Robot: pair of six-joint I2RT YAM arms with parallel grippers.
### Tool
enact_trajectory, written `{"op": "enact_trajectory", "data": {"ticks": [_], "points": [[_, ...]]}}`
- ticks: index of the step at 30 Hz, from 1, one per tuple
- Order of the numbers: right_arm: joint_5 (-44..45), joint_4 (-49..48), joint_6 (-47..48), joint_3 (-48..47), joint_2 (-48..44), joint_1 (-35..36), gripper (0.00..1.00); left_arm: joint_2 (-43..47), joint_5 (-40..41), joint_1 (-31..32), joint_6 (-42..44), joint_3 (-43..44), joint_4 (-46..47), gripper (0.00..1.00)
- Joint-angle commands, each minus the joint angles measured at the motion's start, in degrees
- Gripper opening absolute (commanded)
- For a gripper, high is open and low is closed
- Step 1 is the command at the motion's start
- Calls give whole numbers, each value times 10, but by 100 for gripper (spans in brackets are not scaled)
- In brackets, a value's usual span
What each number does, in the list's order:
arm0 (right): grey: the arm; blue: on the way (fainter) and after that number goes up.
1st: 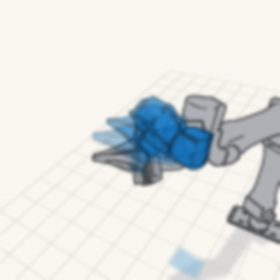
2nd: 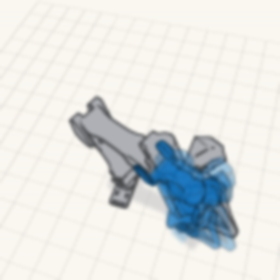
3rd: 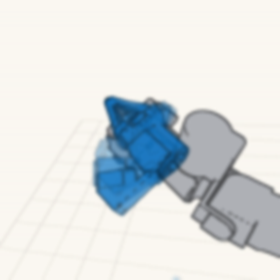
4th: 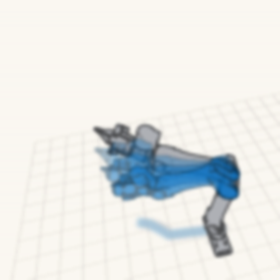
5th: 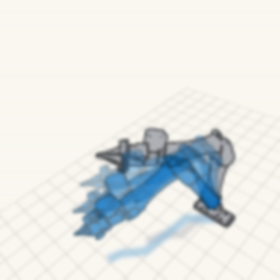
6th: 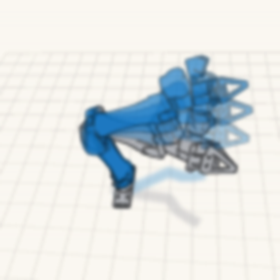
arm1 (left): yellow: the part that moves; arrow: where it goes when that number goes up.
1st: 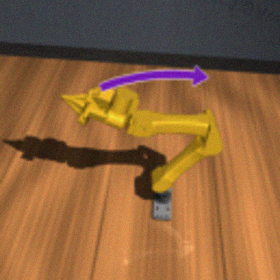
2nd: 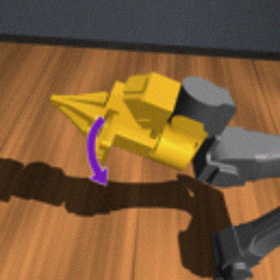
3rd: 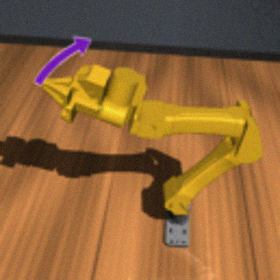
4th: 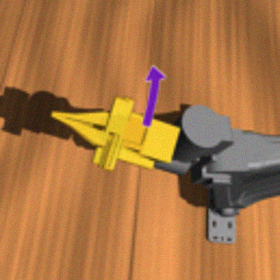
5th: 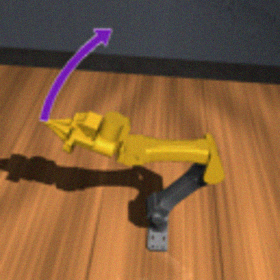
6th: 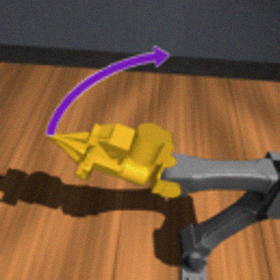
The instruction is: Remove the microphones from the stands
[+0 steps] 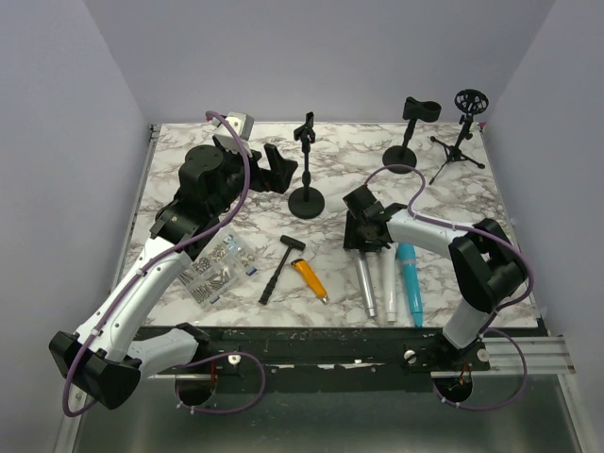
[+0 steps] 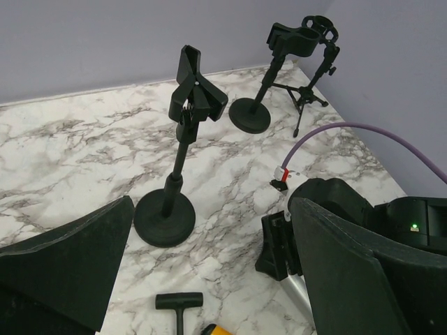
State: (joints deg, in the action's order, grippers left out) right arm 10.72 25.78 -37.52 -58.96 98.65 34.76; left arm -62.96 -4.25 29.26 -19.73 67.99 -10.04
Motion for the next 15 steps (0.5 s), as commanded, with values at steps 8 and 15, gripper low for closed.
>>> {"op": "enact_trajectory", "data": {"ticks": [8, 15], "points": [[18, -13, 6, -2, 4, -4, 62, -2, -16, 0, -7, -1, -6, 99], [21, 0, 14, -17, -6, -3, 70, 1, -12, 0, -5, -1, -6, 99]]}}
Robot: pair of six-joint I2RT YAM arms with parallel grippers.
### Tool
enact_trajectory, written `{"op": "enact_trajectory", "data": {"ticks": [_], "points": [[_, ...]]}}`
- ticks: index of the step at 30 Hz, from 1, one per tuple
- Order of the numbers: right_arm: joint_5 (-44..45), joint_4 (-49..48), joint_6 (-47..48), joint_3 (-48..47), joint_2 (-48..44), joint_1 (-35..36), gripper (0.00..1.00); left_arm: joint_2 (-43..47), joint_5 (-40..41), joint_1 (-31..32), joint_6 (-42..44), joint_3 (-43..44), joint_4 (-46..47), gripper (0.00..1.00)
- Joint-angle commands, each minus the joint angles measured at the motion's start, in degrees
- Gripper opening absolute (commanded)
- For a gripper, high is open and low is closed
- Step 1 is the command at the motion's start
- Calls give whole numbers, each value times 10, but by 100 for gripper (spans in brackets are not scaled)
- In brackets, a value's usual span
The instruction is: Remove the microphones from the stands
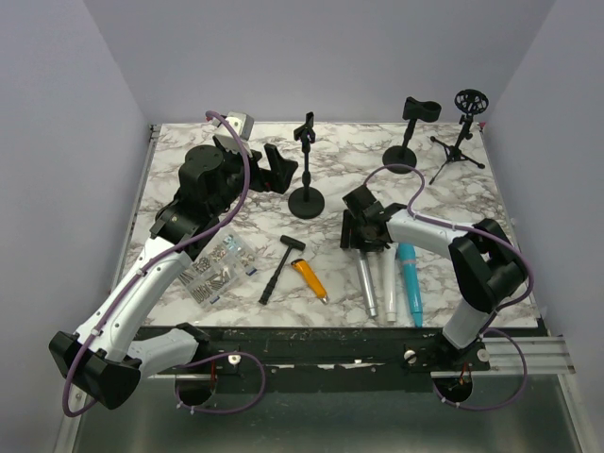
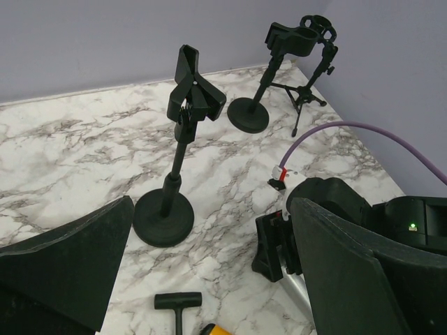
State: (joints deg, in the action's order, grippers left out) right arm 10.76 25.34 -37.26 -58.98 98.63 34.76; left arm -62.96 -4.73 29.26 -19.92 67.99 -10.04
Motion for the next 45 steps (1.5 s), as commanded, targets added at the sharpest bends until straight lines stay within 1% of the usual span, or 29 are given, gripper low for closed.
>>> {"op": "enact_trajectory", "data": {"ticks": [1, 8, 16, 22, 27, 30, 37, 41, 45], "points": [[20, 6, 12, -20, -7, -3, 70, 2, -5, 0, -2, -1, -6, 98], [14, 28, 20, -54, -31, -3, 80, 4, -3, 0, -1, -2, -6, 99], [-2, 50, 34, -110, -59, -3, 84, 4, 0, 0, 1, -2, -7, 99], [-43, 27, 37, -113, -94, -3, 89, 2, -4, 0, 2, -1, -7, 99], [-103, -15, 7, -127, -114, -5, 92, -2, -5, 0, 1, -2, -6, 99], [-158, -35, -13, -150, -117, -16, 92, -2, 0, 0, 3, -2, -7, 99], [-279, -89, -66, -209, -107, -66, 95, 1, 2, 0, 4, -1, -8, 98], [-316, -108, -83, -252, -88, -82, 98, 4, 2, 0, 5, -1, -8, 99], [-340, -132, -105, -284, -69, -90, 98, 7, 4, 0, 7, -1, -9, 99]]}}
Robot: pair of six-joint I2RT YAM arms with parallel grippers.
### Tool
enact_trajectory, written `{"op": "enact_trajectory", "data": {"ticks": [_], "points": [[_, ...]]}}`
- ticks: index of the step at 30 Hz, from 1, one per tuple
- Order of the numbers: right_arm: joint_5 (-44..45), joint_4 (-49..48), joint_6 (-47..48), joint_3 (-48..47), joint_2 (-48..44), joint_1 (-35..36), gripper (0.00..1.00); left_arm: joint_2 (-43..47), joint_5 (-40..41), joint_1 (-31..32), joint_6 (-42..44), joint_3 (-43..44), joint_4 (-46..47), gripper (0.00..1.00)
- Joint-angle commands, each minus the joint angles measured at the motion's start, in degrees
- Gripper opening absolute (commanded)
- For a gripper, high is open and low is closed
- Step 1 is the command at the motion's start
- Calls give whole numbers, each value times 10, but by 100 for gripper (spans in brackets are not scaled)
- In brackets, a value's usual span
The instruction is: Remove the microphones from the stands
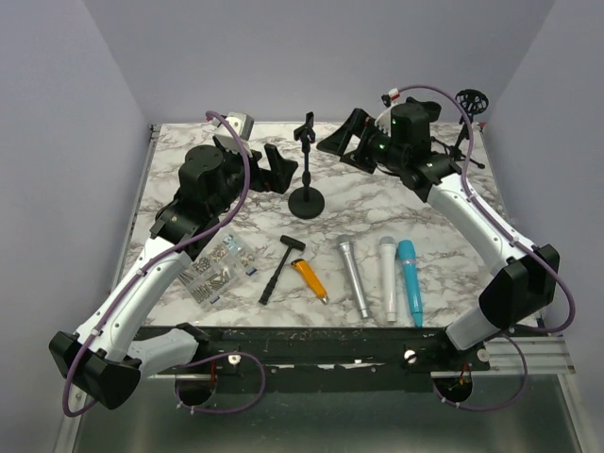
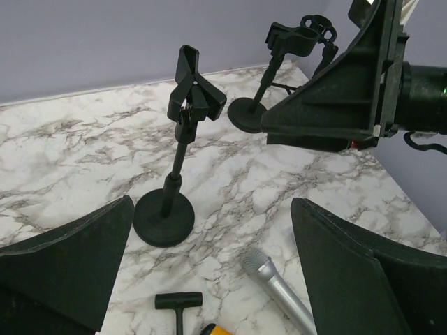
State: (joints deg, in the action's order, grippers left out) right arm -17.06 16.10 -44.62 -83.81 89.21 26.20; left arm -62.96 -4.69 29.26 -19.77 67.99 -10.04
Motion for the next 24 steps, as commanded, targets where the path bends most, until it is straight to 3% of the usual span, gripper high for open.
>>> {"op": "enact_trajectory", "data": {"ticks": [1, 9, 24], "points": [[-70, -45, -40, -43, 31, -8, 98, 8, 4, 0, 5, -1, -9, 99], [-125, -82, -87, -122, 116, -14, 91, 14, 4, 0, 5, 0, -9, 99], [-139, -137, -133, -141, 182, -14, 61, 13, 1, -5, 3, 0, -9, 98]]}}
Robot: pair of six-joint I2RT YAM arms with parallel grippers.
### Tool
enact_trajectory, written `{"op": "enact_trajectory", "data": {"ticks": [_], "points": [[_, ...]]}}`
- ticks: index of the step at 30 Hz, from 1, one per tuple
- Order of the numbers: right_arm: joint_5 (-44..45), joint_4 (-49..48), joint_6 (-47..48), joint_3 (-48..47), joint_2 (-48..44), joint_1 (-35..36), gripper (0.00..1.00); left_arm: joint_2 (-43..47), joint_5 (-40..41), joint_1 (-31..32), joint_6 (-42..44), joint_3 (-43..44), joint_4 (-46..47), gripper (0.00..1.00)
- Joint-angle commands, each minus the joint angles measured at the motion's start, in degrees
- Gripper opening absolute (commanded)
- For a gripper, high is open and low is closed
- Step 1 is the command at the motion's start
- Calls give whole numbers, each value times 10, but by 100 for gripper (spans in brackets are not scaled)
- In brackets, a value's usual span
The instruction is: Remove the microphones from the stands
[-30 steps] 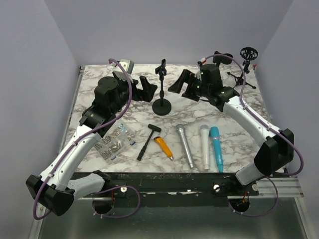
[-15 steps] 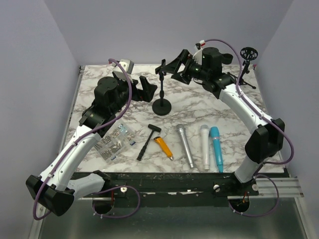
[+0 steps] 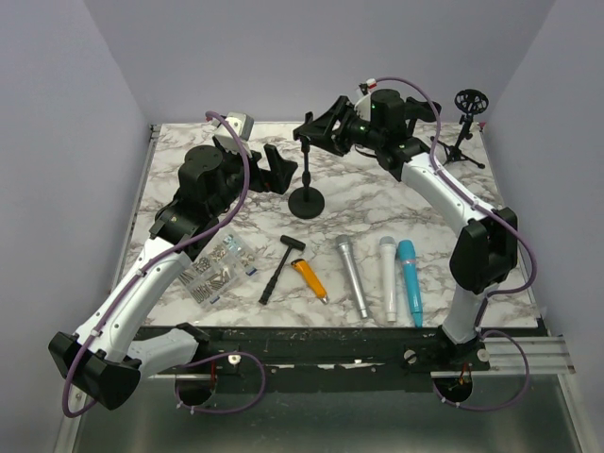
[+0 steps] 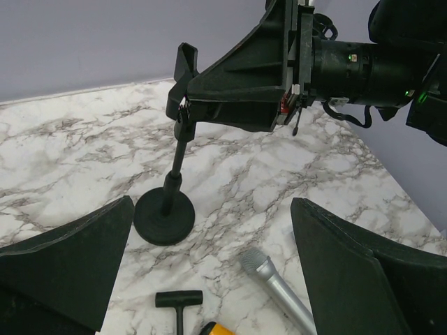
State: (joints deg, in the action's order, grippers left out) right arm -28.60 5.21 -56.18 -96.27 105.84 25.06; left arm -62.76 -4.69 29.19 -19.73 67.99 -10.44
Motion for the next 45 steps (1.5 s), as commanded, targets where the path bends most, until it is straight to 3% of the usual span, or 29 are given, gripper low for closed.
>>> {"op": "enact_trajectory", "data": {"ticks": [1, 11, 16, 23, 38, 45], "points": [[-25, -30, -19, -18, 19, -3, 58, 12, 1, -4, 3, 0, -5, 99], [-13, -46, -7, 63, 5, -3, 26, 9, -5, -6, -1, 0, -4, 99], [-23, -94, -16, 144, 4, -3, 16, 8, -5, -6, -1, 0, -4, 99], [-17, -151, -24, 253, 10, -3, 14, 7, -9, -6, -4, 0, -5, 98], [-12, -149, -21, 218, 40, -10, 10, 6, -6, -8, -2, 0, -4, 99], [-25, -223, -56, 314, 40, -10, 10, 6, -10, -8, -5, 0, -4, 99]]}}
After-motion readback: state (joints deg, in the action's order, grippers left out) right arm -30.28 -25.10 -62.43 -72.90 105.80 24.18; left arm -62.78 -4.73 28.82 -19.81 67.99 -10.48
